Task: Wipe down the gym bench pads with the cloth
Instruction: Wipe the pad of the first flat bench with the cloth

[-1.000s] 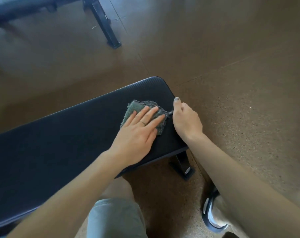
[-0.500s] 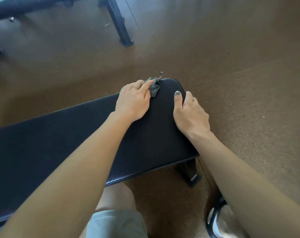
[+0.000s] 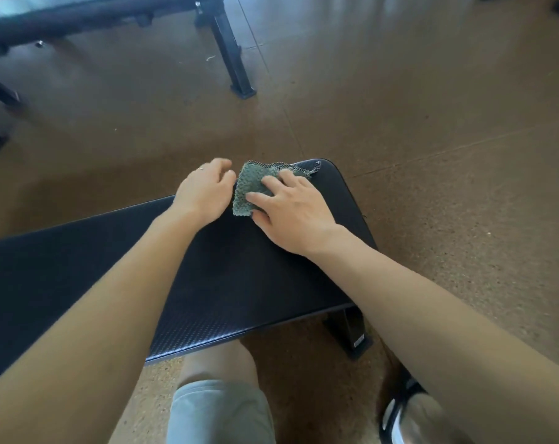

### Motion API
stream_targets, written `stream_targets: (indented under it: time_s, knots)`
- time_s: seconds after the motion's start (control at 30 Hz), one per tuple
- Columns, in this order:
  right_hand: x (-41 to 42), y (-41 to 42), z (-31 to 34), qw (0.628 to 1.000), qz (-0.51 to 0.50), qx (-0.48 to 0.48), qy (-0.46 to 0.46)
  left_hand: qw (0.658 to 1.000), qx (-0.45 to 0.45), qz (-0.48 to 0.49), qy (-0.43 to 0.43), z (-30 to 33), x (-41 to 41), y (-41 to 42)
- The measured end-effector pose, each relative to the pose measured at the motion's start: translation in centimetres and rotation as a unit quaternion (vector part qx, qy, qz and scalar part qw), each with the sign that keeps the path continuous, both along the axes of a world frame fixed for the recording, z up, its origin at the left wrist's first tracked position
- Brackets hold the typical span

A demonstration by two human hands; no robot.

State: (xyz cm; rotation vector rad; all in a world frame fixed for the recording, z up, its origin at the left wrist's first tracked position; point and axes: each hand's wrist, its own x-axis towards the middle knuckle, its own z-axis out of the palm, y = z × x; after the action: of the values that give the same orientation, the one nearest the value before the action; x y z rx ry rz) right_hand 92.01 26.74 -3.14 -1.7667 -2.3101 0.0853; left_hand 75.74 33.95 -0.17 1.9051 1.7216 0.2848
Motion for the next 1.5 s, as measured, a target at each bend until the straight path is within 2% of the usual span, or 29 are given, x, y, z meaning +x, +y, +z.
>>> stream_targets:
  time_s: [0.03,0.1,0.3,0.4,0.5,0.63,0.7,0.83,0.97,1.17,1.3,1.5]
  knots:
    - [-0.2,0.4,-0.1,1.0,-0.004,-0.011,-0.004,0.998,-0.025,-0.022,0.056,-0.5,-0.4,0.4]
    - [0.0,1.1,-0.7,1.0,-0.014,-0.004,0.021,0.991,-0.06,-0.051,0.112,-1.1,-0.6,0.8]
    - [3.0,3.3,-0.8,0.995,-0.051,-0.079,0.033,0.98,-0.08,-0.063,0.172,-0.9,0.1,0.8]
    - [2.8,2.0,-0.9,0.988,-0.111,-0.07,0.079,0.982,-0.034,-0.064,0.176,-1.8,-0.4,0.0]
    - [1.6,-4.0,-1.2,0.979,-0.156,-0.049,0.119,0.983,-0.008,-0.059,0.174,-2.8,-0.3,-0.4]
    - [-0.6,-9.0,-1.1,0.992,-0.09,-0.025,0.082,0.983,0.012,-0.047,0.176,-3.6,-0.1,-0.5]
    - [-1.0,-7.1,-0.9,0.995,-0.069,-0.018,0.063,0.983,0.017,-0.05,0.174,-3.8,-0.1,-0.6]
    - [-1.2,-0.5,-0.5,0.99,-0.066,-0.125,0.018,0.982,0.023,-0.044,0.183,-4.0,0.0,-0.4]
    - [0.1,2.3,-0.6,0.985,-0.082,-0.152,0.021,0.981,0.024,-0.04,0.188,-4.2,0.0,-0.4]
    - [3.6,0.9,0.3,0.967,-0.198,-0.157,0.036,0.983,0.025,-0.043,0.178,-4.1,0.0,-0.7]
    - [4.6,-3.9,0.0,0.939,-0.291,-0.164,0.087,0.982,0.032,-0.042,0.183,-4.1,0.1,-1.0]
    - [3.4,-12.2,0.5,0.915,-0.364,-0.153,0.087,0.982,0.034,-0.044,0.182,-4.0,0.1,-1.1]
